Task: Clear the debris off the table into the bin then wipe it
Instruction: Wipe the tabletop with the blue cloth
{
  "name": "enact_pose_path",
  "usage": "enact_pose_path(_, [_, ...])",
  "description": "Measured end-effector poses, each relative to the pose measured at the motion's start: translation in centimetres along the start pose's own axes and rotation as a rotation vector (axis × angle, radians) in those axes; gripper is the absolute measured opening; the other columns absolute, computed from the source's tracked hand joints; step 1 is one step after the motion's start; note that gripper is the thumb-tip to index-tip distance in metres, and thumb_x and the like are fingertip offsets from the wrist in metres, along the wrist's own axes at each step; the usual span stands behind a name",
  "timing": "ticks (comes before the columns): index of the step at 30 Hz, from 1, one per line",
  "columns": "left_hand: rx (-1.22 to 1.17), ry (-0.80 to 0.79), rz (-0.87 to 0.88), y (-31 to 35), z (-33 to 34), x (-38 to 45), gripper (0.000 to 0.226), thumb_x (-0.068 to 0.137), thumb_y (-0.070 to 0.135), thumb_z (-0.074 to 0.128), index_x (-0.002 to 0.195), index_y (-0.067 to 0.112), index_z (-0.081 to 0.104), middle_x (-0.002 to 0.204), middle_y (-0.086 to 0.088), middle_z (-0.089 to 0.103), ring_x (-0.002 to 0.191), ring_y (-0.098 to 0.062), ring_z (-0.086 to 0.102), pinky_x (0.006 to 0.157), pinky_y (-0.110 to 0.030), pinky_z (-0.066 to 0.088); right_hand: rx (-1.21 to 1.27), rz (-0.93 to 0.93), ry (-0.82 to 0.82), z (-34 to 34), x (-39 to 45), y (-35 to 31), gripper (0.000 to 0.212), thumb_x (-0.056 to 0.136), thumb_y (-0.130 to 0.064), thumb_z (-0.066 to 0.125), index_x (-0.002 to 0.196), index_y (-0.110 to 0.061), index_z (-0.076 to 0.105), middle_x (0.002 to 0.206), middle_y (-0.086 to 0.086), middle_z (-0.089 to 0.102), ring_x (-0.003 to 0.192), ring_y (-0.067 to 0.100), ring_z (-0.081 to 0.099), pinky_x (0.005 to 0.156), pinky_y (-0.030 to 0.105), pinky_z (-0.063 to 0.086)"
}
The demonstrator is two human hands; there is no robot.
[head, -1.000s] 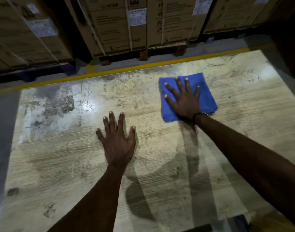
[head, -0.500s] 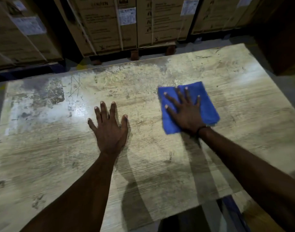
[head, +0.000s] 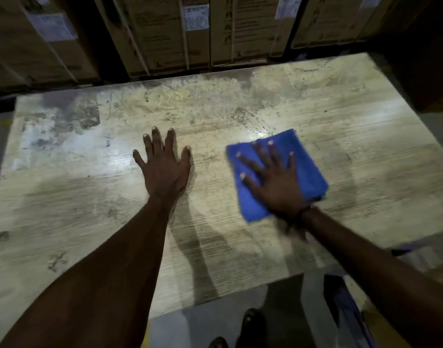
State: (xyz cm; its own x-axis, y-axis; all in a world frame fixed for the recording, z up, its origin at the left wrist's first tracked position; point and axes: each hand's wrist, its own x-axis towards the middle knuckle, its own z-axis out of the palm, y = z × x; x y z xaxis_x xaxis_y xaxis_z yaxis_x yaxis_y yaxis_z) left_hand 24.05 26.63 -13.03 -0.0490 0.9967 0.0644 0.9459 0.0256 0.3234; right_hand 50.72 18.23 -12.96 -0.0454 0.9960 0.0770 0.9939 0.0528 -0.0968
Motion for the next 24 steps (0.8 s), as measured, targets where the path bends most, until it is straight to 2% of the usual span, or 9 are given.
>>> enact_pose_path(3, [-0.012,0.011,0.009,0.0,-0.1,-0.1,0.069,0.106,0.063,0.025,0.166,0.028,0.022,0.176,-0.009,0.01,0.162,-0.032,0.004,0.125,-0.066,0.001,0.075,0.22,-0.027,-0.7,4.8,3.4,0.06,0.099,-0.073,0.024,0.157,-0.058,0.019,0.174,-0.01,0.009,0.161,0.026,0.005,0.119,0.074,0.007])
enact_pose_path(6, [-0.008,0.011,0.013,-0.1,0.0,-0.3,0.069,0.106,0.062,0.025,0.166,0.028,0.025,0.175,-0.01,0.013,0.162,-0.033,0.007,0.125,-0.066,0.003,0.099,0.289,-0.023,-0.1,5.5,0.7,0.062,0.1,-0.072,0.022,0.159,-0.054,0.019,0.175,-0.004,0.007,0.161,0.033,0.002,0.118,0.076,0.003])
enact_pose_path(8, [0.003,0.011,0.024,-0.2,0.0,-0.3,0.066,0.107,0.059,0.027,0.165,0.026,0.028,0.174,-0.011,0.016,0.161,-0.034,0.01,0.125,-0.066,0.006,0.052,0.146,-0.004,0.6,2.3,-3.4,0.063,0.099,-0.071,0.021,0.16,-0.053,0.019,0.175,-0.003,0.007,0.161,0.032,0.002,0.118,0.075,0.005])
enact_pose_path(10, [0.0,0.009,0.034,-0.4,-0.2,-0.7,0.066,0.107,0.056,0.026,0.164,0.025,0.03,0.174,-0.012,0.018,0.161,-0.035,0.012,0.125,-0.066,0.009,0.044,-0.084,0.01,0.7,-3.2,-6.6,0.06,0.101,-0.07,0.025,0.159,-0.053,0.021,0.174,-0.006,0.008,0.161,0.028,0.002,0.12,0.071,0.005])
enact_pose_path(13, [-0.014,0.007,0.036,-0.3,-0.5,-3.2,0.07,0.103,0.055,0.019,0.164,0.024,0.031,0.174,-0.014,0.018,0.161,-0.035,0.014,0.125,-0.065,0.011,0.06,-0.226,-0.007,0.3,-9.3,-5.6,0.057,0.102,-0.07,0.03,0.157,-0.057,0.022,0.174,-0.011,0.007,0.162,0.023,0.001,0.121,0.067,0.005])
enact_pose_path(16, [-0.008,0.015,0.054,0.3,-0.3,-7.9,0.069,0.104,0.055,0.015,0.166,0.026,0.025,0.175,-0.011,0.013,0.162,-0.033,0.01,0.125,-0.064,0.009,0.055,-0.075,0.015,-0.4,-9.5,0.8,0.057,0.1,-0.07,0.032,0.156,-0.058,0.026,0.173,-0.011,0.012,0.161,0.023,0.007,0.12,0.069,0.013])
enact_pose_path(19, [-0.005,-0.021,0.035,1.7,0.3,-12.6,0.069,0.105,0.058,0.014,0.168,0.029,0.016,0.176,-0.008,0.003,0.163,-0.03,0.001,0.126,-0.065,0.003,0.067,0.173,-0.022,-1.5,-6.5,6.6,0.059,0.1,-0.072,0.027,0.156,-0.061,0.017,0.174,-0.011,0.008,0.161,0.026,0.006,0.119,0.073,0.009])
enact_pose_path(22, [0.012,-0.036,0.034,5.1,1.3,-17.1,0.071,0.104,0.058,0.022,0.168,0.027,0.019,0.176,-0.009,0.004,0.163,-0.032,0.002,0.125,-0.066,0.001,0.149,0.325,0.003,-1.4,-5.0,7.0,0.059,0.1,-0.071,0.029,0.157,-0.057,0.023,0.174,-0.008,0.009,0.161,0.03,0.003,0.118,0.076,0.003])
enact_pose_path(24, [0.032,-0.052,0.087,7.7,2.1,-19.4,0.071,0.103,0.059,0.027,0.167,0.028,0.021,0.176,-0.008,0.006,0.163,-0.032,0.003,0.125,-0.065,0.001,0.099,0.267,0.025,-0.8,-6.1,4.6,0.06,0.1,-0.07,0.03,0.158,-0.054,0.025,0.174,-0.005,0.012,0.16,0.032,0.006,0.118,0.076,0.005])
